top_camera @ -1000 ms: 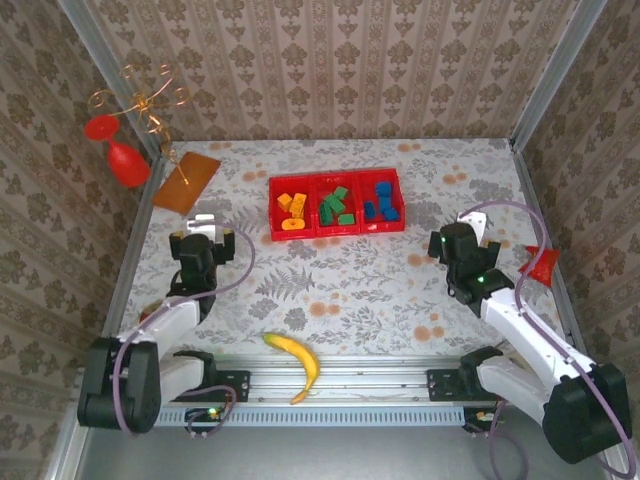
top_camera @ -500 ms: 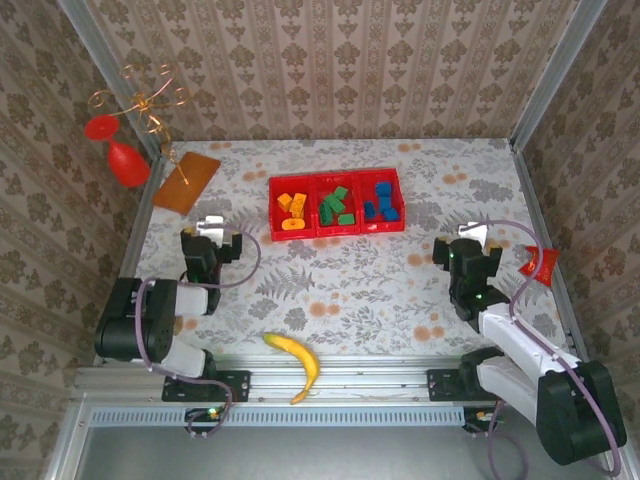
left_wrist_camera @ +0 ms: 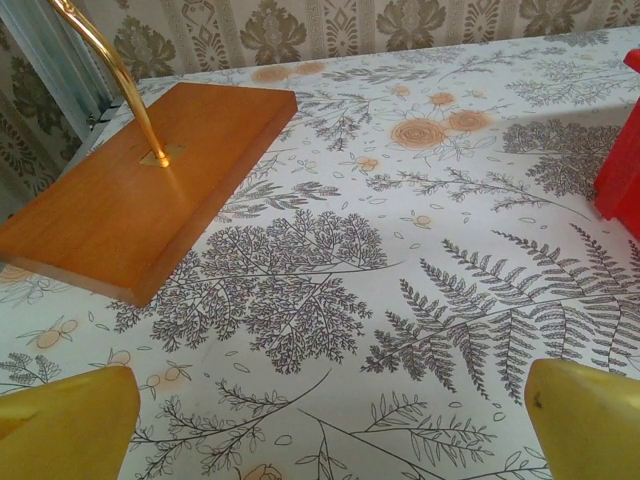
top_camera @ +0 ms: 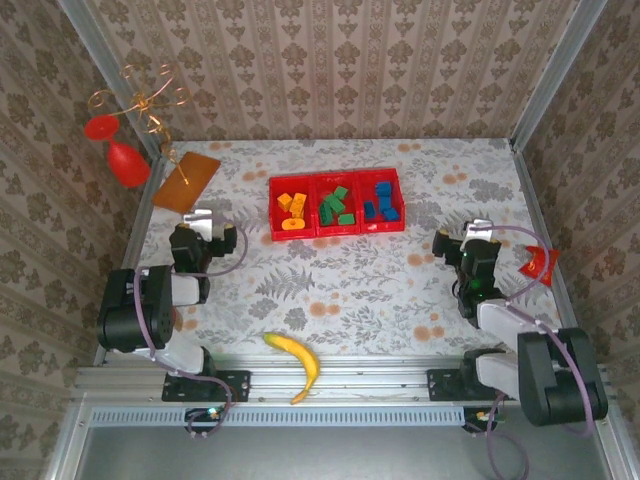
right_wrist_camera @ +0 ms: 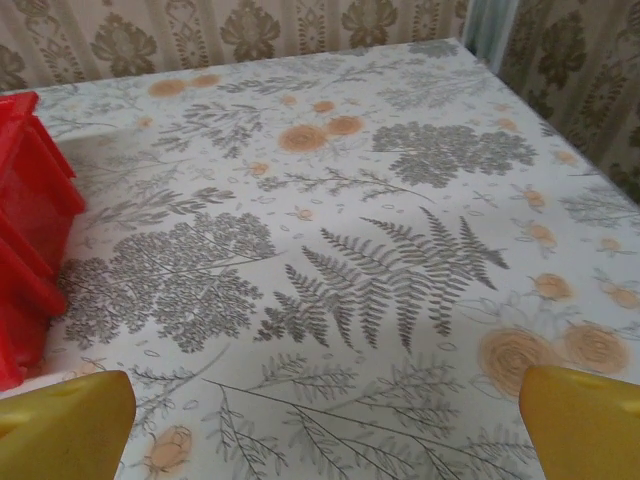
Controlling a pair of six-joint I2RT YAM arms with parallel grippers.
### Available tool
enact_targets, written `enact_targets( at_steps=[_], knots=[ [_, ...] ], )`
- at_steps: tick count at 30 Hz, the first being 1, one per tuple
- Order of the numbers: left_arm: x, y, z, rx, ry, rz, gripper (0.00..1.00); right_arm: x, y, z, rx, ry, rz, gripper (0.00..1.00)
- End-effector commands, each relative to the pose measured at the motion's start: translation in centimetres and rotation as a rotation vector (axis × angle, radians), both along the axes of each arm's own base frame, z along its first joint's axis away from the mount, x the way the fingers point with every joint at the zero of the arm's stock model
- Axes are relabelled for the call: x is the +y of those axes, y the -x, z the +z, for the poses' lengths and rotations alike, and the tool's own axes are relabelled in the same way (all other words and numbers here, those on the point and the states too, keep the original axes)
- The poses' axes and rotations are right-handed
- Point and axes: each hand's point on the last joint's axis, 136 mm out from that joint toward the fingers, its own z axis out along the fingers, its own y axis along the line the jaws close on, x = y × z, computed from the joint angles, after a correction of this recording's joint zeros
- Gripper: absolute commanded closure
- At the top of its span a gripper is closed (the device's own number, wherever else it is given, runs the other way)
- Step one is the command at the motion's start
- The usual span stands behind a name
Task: Sort the legos into containers by color
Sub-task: Reset both arms
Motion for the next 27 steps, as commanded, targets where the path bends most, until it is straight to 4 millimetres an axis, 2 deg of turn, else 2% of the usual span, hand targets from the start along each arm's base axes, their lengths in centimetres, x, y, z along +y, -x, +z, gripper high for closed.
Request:
enact_targets(
  at_steps=[1,7,14,16,21,27],
  knots=[
    [-0.5,-0.2,0.3,0.000,0.030,-0.021,0.00,1.4,-2.3,2.6,-0.112,-0.012,0.098,0.00],
    [-0.5,-0.2,0.3,-0.002,0.030,-0.021,0.00,2.3,-3.7,1.5,-0.088,0.007,0.165,0.00],
    [-0.5,-0.2,0.4,-0.004,0.029,-0.021,0.00,4.0,-5.3,-1.1,-0.027,0.001,0.273,0.00],
    [-0.5,-0.2,0.3,-0.001,0.028,-0.020,0.00,4.1,-5.8,-1.3,0.006,-0.007,0.281,0.00],
    [-0.5,-0.2,0.3,0.000,0.025,-0.017,0.00,3.2,-5.8,-1.3,0.010,-0.001,0.228,0.00],
    [-0.5,-0.3,0.2,0.004,0.015,-0.008,0.00,3.3,-5.7,-1.3,0.013,0.002,0.226,0.00]
  ],
)
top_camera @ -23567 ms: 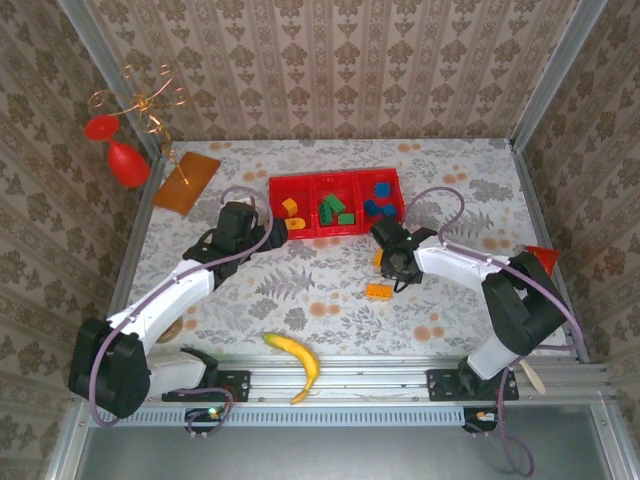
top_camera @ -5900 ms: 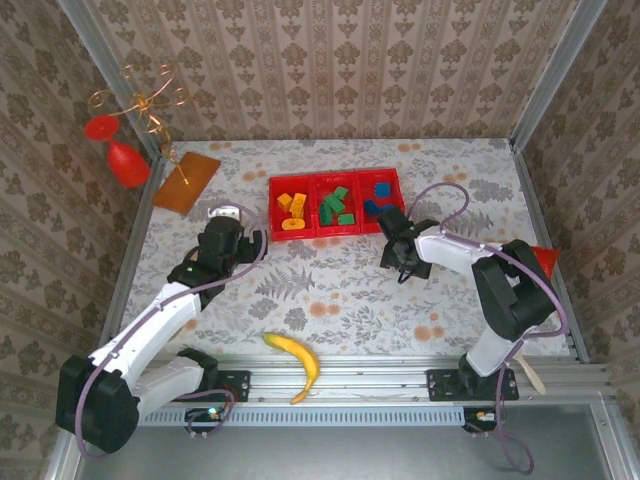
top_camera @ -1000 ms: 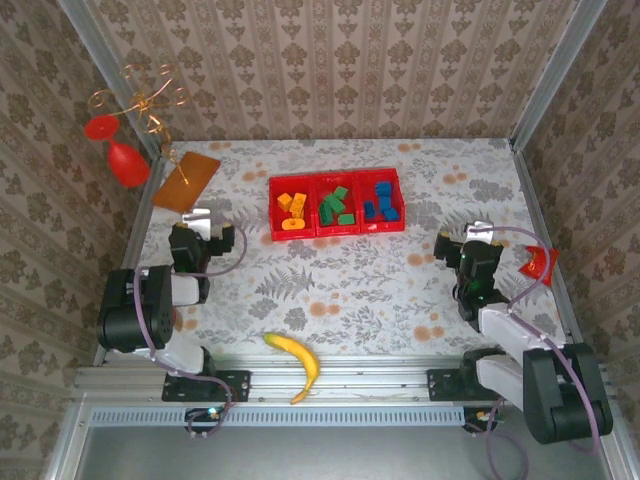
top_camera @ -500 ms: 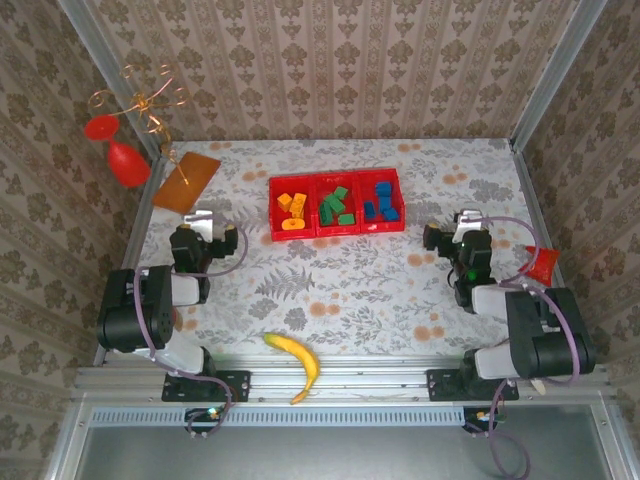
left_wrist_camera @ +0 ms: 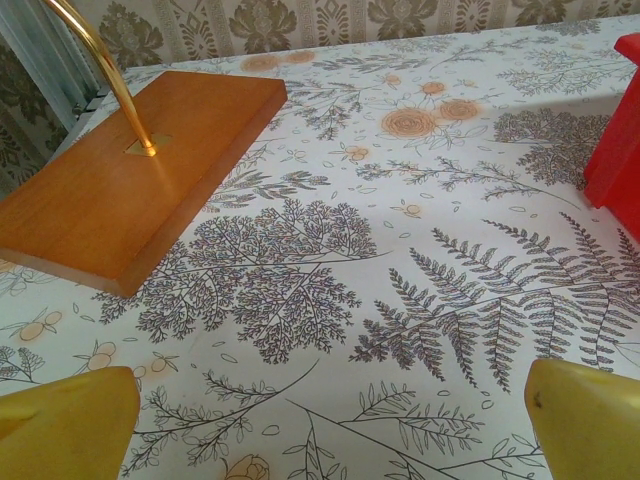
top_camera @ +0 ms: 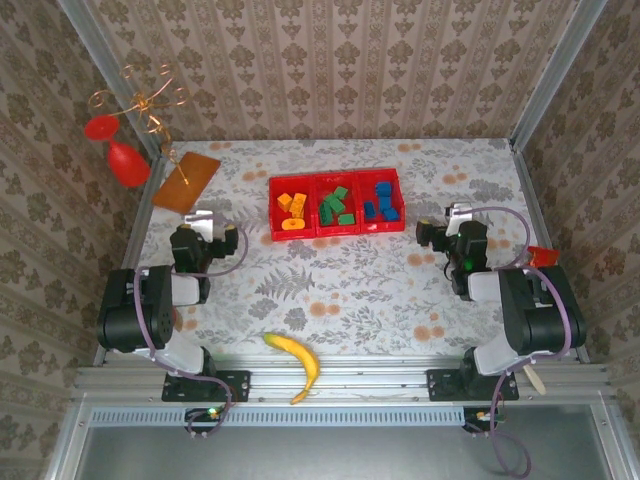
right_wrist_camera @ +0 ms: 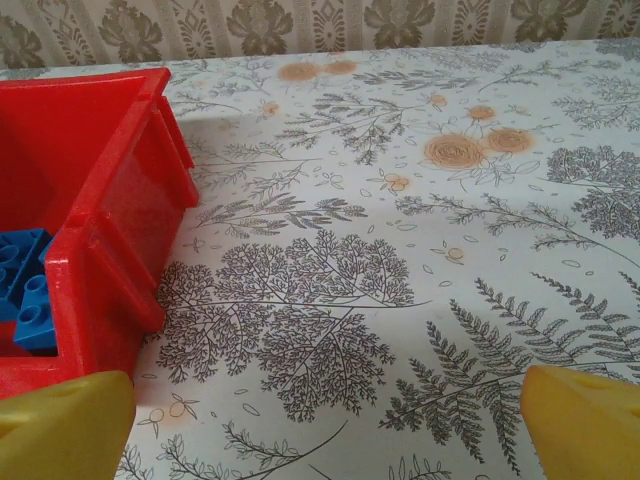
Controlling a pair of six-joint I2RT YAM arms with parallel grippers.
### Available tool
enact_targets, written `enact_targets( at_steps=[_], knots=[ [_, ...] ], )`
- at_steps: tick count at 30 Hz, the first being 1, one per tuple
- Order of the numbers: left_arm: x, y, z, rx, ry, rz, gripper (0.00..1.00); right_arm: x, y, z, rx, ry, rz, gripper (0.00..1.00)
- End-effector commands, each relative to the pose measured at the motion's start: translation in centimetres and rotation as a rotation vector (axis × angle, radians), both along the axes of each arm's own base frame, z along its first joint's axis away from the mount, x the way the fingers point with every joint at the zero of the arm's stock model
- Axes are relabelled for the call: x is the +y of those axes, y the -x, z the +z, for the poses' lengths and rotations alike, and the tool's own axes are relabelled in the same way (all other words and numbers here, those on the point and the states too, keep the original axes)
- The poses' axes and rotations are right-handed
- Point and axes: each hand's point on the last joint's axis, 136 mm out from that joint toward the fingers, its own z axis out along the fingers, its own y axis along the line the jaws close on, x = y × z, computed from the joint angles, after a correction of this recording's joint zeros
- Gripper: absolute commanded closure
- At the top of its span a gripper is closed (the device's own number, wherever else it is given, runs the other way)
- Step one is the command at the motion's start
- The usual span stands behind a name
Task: Sort the legos into containers by color
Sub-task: Reset both arms
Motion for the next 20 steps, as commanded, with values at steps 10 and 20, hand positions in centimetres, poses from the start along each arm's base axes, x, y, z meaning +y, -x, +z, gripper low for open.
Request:
enact_targets(
  at_steps=[10,20],
  knots=[
    [-0.19,-0.44,0.57,-0.012,0.007,0.002,0.00,-0.22,-0.30,0.40,-0.008,0.027,-0.014,0.00],
    [-0.19,-0.47,0.64,-0.014,0.007,0.002,0.00,-0.18,-0.33,0.44,-0.009,0.030,-0.014,0.00]
  ],
)
